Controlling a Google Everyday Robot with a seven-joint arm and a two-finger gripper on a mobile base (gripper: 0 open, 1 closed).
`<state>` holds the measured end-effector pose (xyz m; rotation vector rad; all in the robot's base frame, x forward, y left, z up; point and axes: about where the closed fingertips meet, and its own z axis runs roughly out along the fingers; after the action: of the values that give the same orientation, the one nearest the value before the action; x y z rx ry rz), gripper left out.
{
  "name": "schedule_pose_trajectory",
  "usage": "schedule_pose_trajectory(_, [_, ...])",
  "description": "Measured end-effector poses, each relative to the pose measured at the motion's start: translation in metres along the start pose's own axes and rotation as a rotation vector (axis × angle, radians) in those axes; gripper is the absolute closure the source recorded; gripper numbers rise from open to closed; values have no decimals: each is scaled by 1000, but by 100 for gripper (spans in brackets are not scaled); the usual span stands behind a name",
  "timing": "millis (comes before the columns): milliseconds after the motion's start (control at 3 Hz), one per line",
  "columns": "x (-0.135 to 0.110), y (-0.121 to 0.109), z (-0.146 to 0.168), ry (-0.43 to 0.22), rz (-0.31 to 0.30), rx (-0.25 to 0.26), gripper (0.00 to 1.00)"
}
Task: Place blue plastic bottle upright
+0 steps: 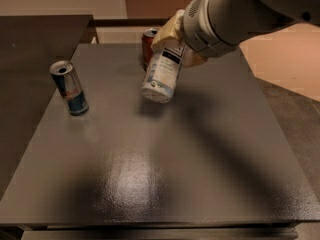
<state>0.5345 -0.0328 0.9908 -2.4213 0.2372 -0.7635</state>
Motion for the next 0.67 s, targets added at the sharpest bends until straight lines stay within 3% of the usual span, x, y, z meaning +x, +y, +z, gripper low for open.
schedule_pose_trajectory(667, [9,5,-7,49,-221,104,100])
